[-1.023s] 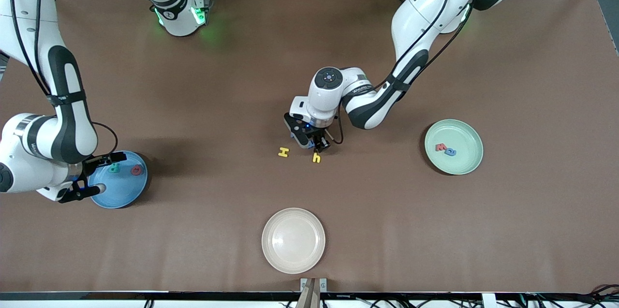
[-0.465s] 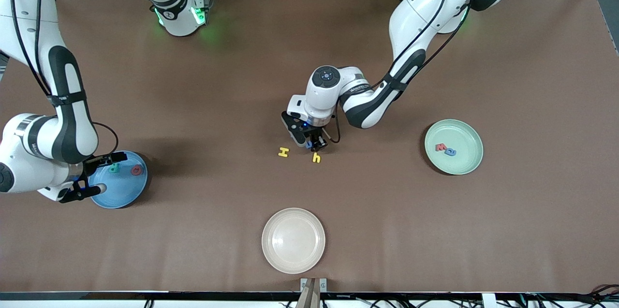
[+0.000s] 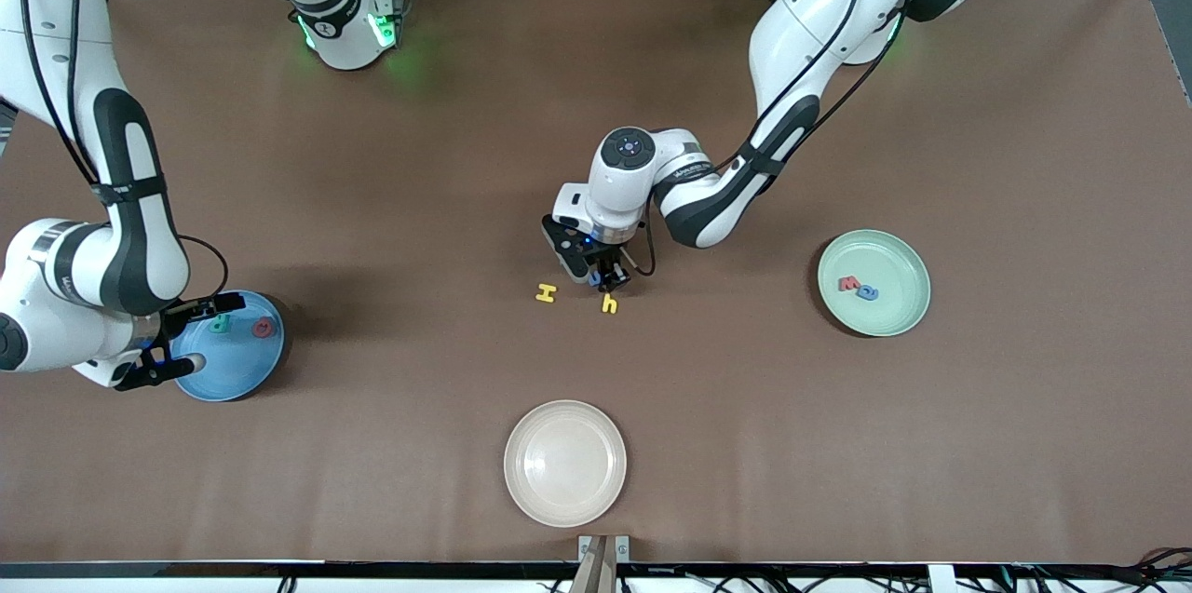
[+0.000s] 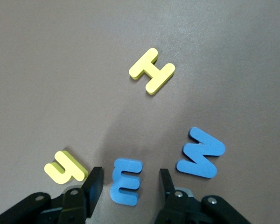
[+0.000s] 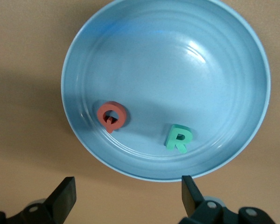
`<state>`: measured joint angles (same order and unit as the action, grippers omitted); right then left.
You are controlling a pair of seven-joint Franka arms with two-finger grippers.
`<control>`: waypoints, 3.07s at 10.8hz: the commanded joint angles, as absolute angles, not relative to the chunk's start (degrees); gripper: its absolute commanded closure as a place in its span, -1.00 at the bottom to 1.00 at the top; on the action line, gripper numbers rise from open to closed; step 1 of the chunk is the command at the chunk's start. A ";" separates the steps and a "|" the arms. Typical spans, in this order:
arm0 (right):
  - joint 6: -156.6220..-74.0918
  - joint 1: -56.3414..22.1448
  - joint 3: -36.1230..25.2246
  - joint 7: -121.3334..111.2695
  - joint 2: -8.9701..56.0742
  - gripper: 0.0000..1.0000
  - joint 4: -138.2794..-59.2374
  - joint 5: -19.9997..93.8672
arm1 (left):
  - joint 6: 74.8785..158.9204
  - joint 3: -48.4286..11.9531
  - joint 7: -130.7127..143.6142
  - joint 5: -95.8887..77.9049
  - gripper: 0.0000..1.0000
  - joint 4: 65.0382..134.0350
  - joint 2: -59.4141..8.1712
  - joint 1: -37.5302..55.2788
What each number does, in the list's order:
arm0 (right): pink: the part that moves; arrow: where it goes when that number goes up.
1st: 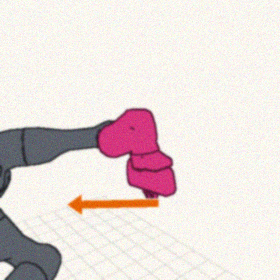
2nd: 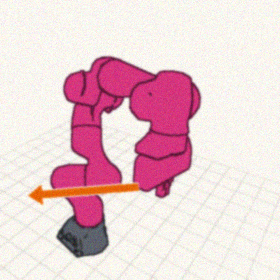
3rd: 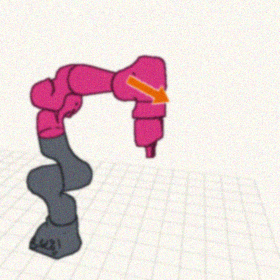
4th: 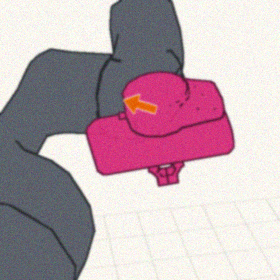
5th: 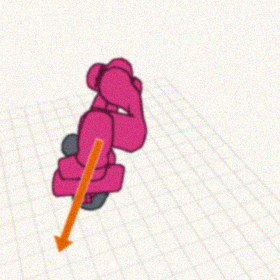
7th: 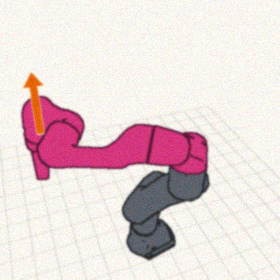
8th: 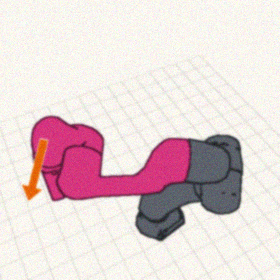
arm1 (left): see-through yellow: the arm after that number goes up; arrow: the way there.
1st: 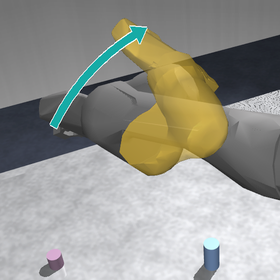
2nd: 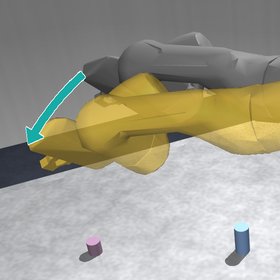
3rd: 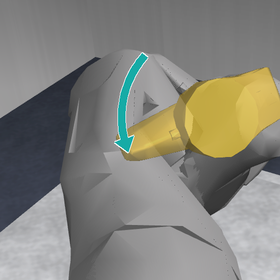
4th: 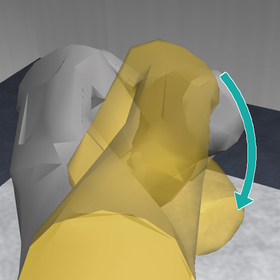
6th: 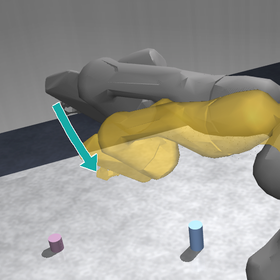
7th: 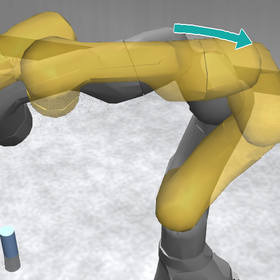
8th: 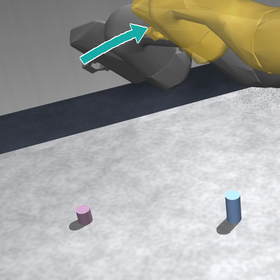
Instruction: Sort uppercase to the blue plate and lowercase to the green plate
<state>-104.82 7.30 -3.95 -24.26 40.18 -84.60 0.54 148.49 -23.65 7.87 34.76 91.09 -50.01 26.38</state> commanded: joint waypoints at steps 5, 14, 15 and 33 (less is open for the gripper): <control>-104.68 7.47 -3.78 -23.64 40.43 -1.00 -84.29 1.14 | 149.85 -22.32 8.43 36.04 -0.17 89.47 -52.38 26.46; -104.68 7.21 -3.69 -22.41 40.43 -1.00 -84.29 1.14 | 150.82 -22.32 8.96 35.68 -0.13 88.68 -53.26 25.58; -104.68 7.21 -3.69 -22.41 40.43 -1.00 -84.29 1.14 | 150.82 -22.32 8.96 35.68 -0.09 88.68 -53.09 25.58; -99.76 -0.70 -2.73 -9.42 37.97 -1.00 -83.41 1.23 | 150.73 -22.41 8.79 31.20 0.41 87.45 -52.21 25.40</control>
<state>-101.32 -0.37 -3.19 -11.37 39.00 -83.26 0.79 150.27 -22.80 8.78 32.44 88.36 -51.69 25.30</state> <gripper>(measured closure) 0.000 0.683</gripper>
